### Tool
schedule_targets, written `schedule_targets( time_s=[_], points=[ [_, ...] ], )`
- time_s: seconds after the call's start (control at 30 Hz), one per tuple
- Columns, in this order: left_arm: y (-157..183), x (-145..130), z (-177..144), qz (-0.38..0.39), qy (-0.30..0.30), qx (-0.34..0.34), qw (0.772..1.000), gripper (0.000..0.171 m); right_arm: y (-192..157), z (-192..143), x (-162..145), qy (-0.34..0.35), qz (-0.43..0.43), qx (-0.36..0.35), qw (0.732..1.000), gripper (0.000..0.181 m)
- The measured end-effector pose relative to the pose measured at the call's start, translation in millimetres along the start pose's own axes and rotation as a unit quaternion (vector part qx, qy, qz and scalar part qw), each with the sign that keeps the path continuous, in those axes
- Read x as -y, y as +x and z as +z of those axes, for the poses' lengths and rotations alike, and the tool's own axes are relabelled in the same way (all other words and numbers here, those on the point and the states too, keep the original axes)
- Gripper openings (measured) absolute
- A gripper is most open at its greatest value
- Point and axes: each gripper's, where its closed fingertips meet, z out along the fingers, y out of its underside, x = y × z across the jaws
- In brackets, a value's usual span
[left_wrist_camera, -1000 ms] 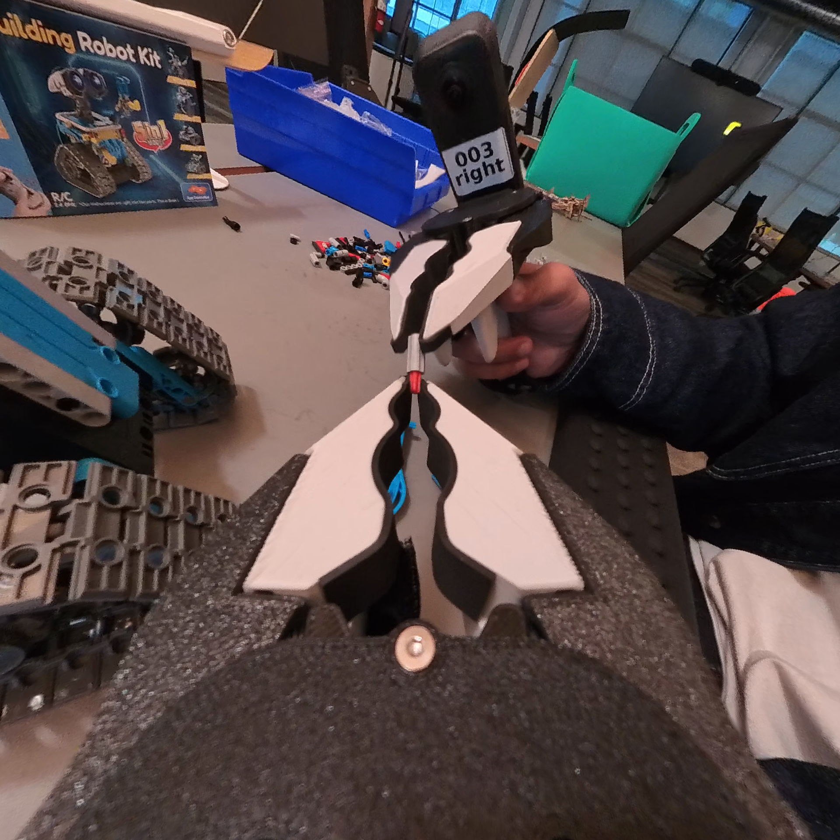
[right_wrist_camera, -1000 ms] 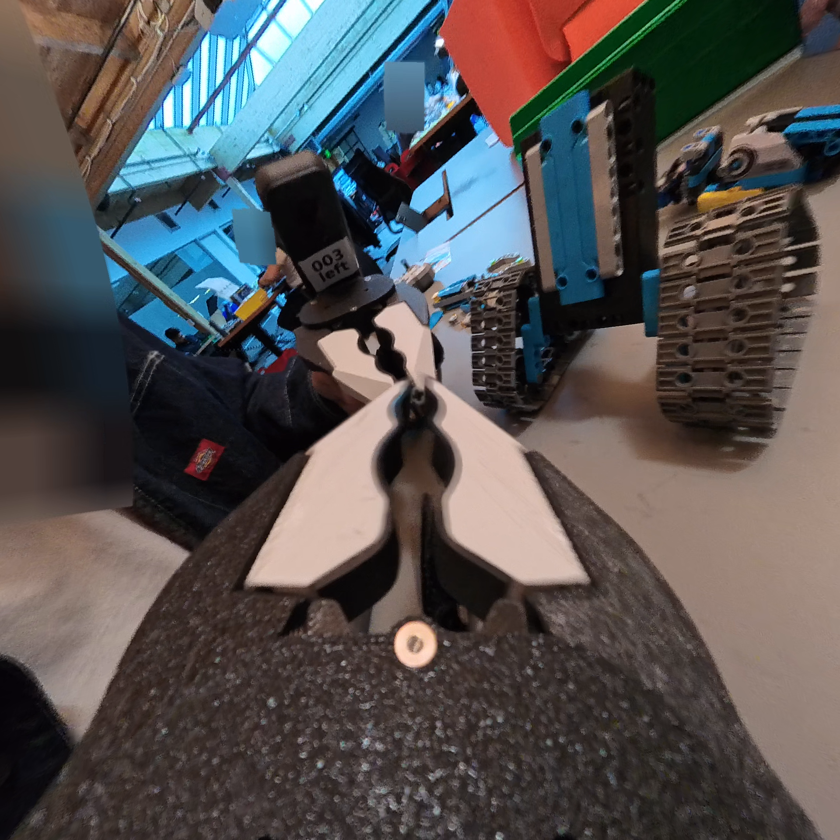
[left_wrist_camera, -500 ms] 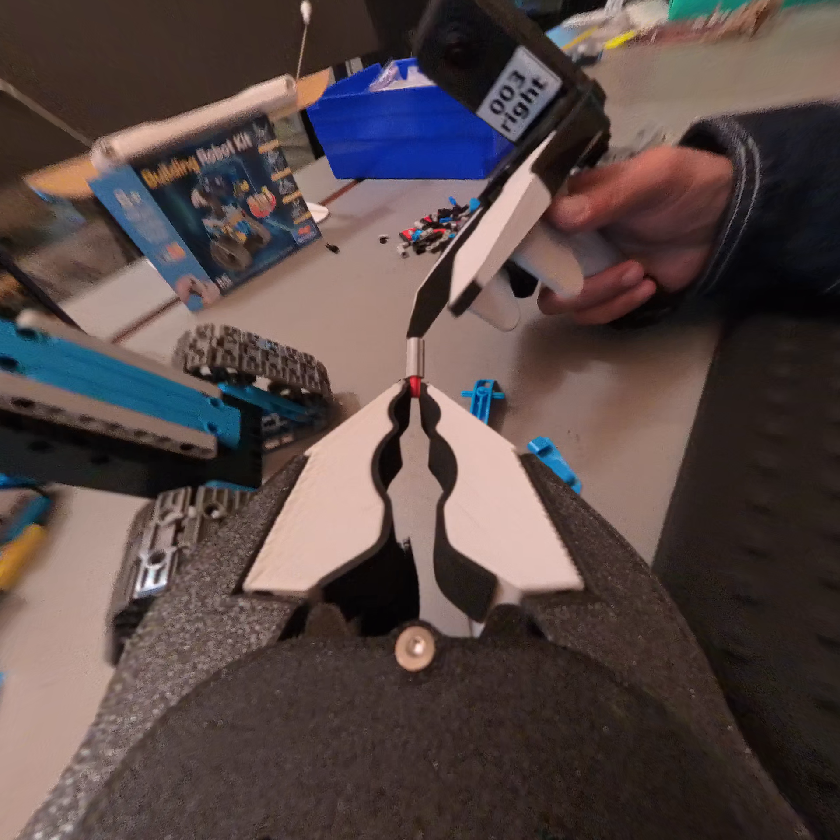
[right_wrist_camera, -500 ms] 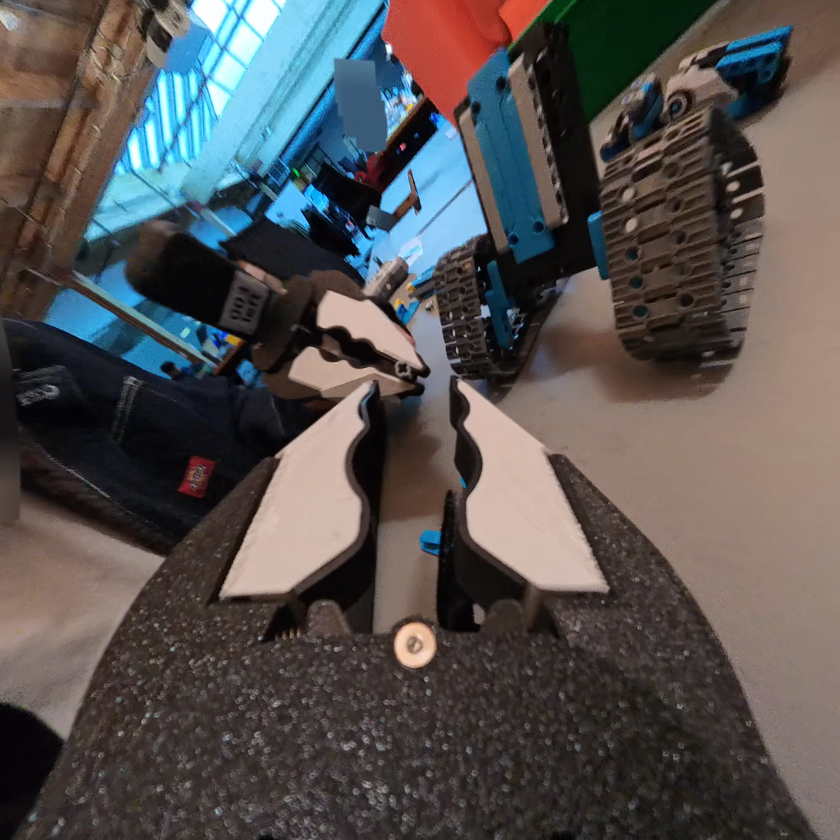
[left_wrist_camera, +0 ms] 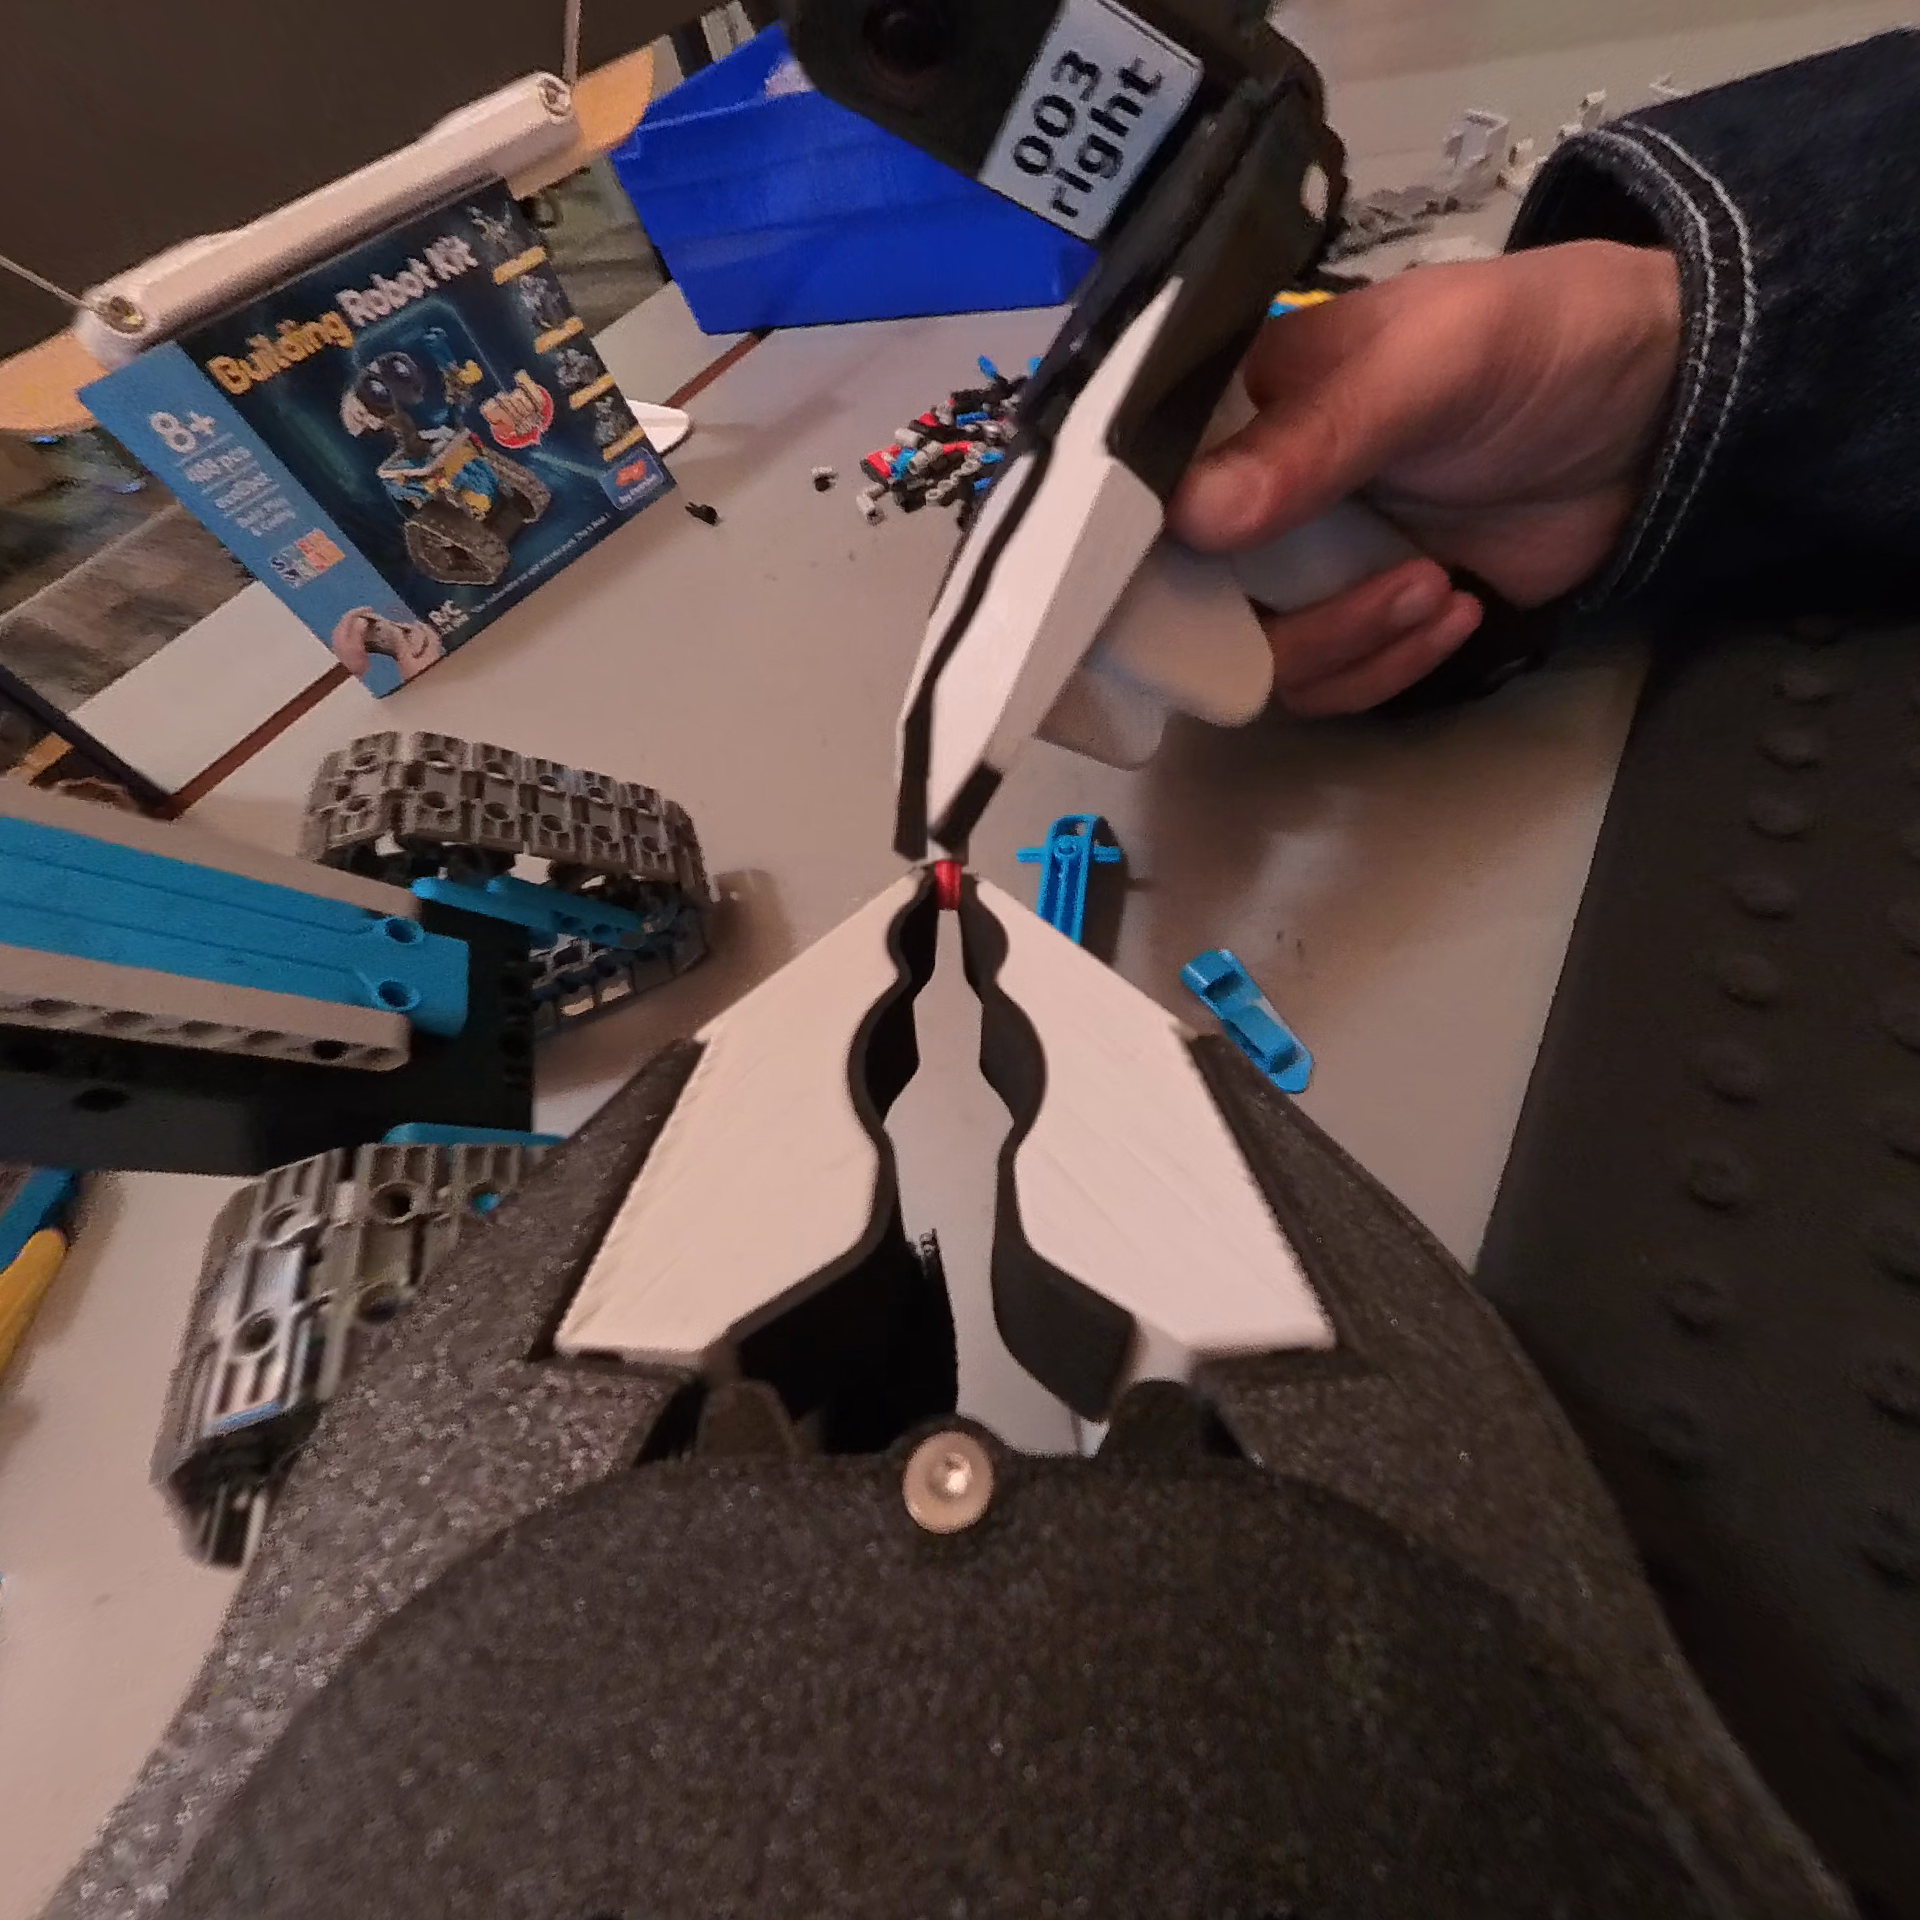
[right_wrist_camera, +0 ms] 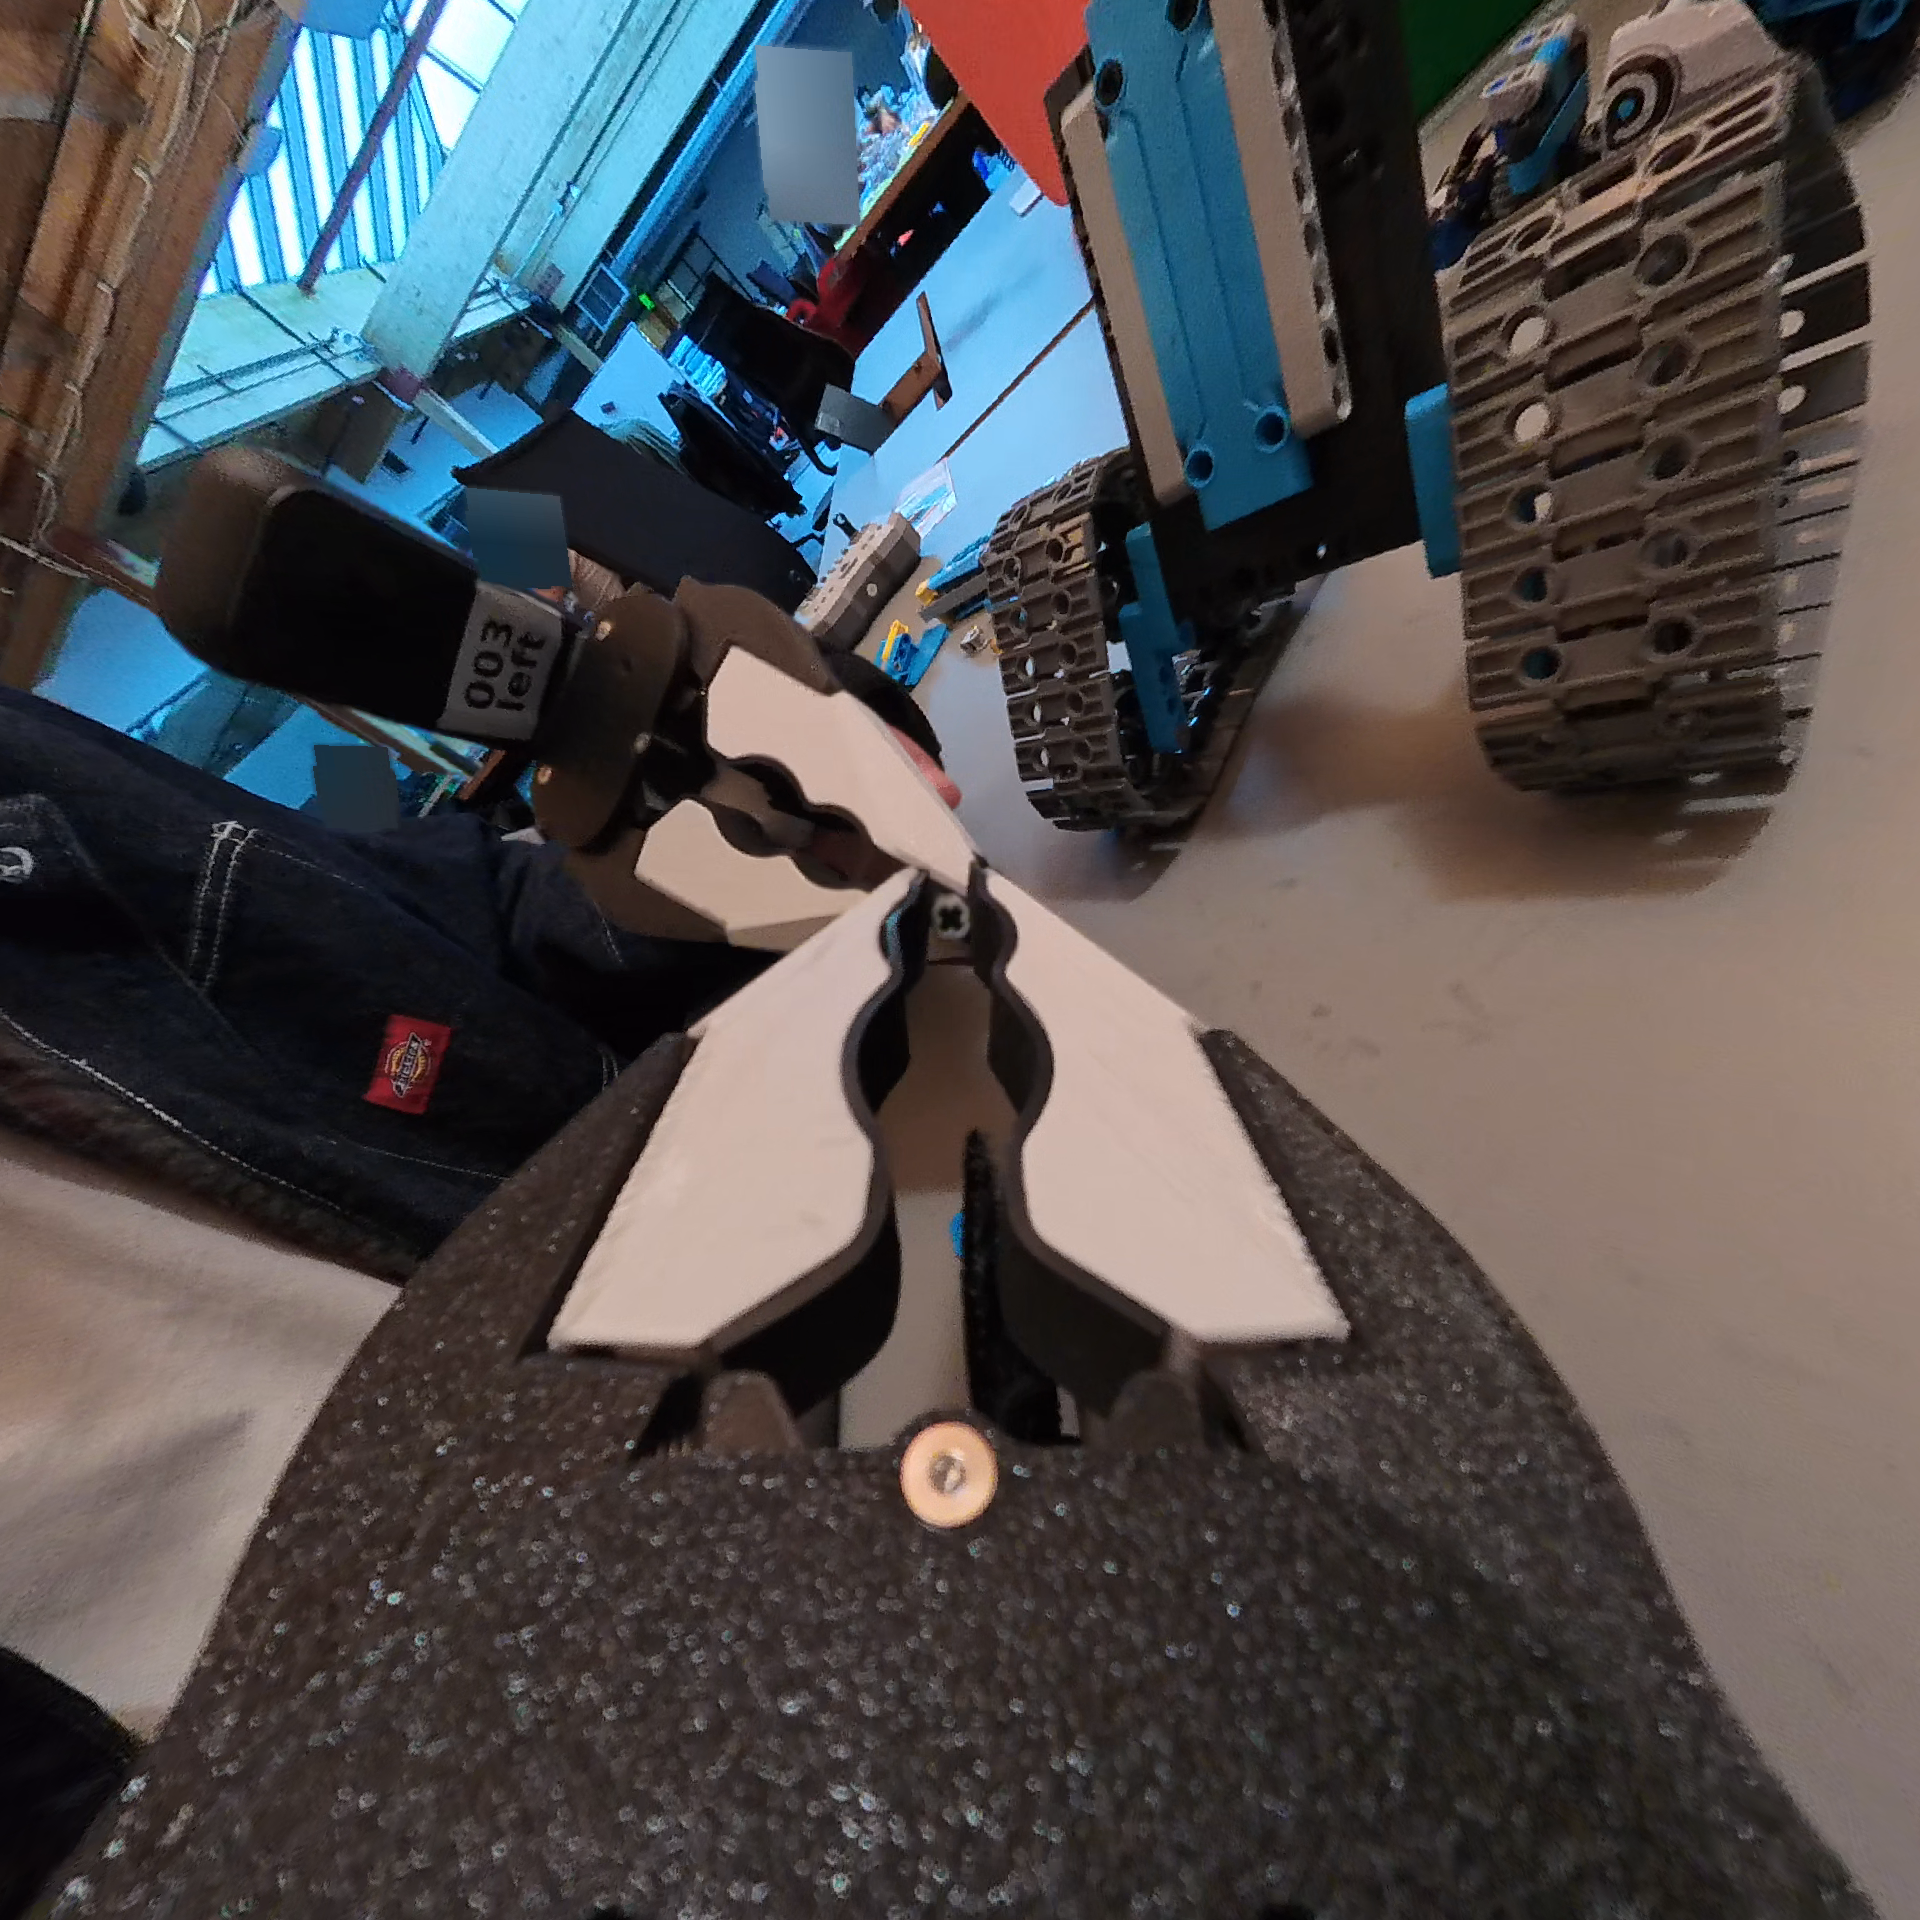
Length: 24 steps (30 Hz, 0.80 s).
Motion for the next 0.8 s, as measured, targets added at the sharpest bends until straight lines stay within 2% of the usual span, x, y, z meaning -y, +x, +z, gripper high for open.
schedule_targets(
  time_s=[0.1,0.17,0.23,0.27,0.33,0.4,0.47,0.57,0.6,0.7,0.8],
  points=[
    [2.4,0.1,2.2,0.008,-0.003,0.003,1.0,0.003,-0.1,-0.5,0.8,-0.001,-0.004,-0.002,1.0,0.004],
    [6.8,-8.6,4.2,-0.014,-0.019,-0.02,1.0,0.004,6.7,-3.2,-4.1,-0.016,-0.027,-0.032,0.999,0.004],
    [13.3,-28.6,7.3,-0.05,-0.073,-0.056,0.994,0.035,18.7,-17.4,-1.5,-0.015,-0.048,-0.077,0.996,0.004],
    [14.6,-35.1,7.4,-0.059,-0.092,-0.066,0.992,0.044,23.5,-24.3,-2.0,-0.019,-0.055,-0.093,0.994,0.004],
    [20.0,-50.0,5.7,-0.063,-0.131,-0.094,0.985,0.045,29.8,-29.1,-12.5,-0.055,-0.078,-0.118,0.988,0.004],
    [24.5,-59.8,5.3,-0.078,-0.16,-0.121,0.977,0.049,23.9,-18.8,-27.9,-0.095,-0.085,-0.104,0.986,0.004],
    [19.4,-59.7,7.5,-0.087,-0.16,-0.115,0.976,0.04,28.1,-13.0,-37.3,-0.129,-0.116,-0.127,0.977,0.005],
    [20.1,-58.3,9.6,-0.085,-0.16,-0.121,0.976,0.028,35.9,-13.7,-41.6,-0.142,-0.116,-0.146,0.972,0.005],
    [22.2,-56.9,9.9,-0.075,-0.157,-0.123,0.977,0.021,33.1,-13.2,-40.0,-0.135,-0.111,-0.137,0.975,0.005],
    [26.5,-42.3,7.2,-0.054,-0.122,-0.121,0.984,0.02,18.5,-11.8,-26.6,-0.093,-0.108,-0.105,0.984,0.004],
    [29.0,-13.8,-5.2,-0.12,-0.059,-0.146,0.98,0.02,1.7,-7.2,-24.3,-0.074,-0.091,-0.059,0.991,0.004]
  ],
)
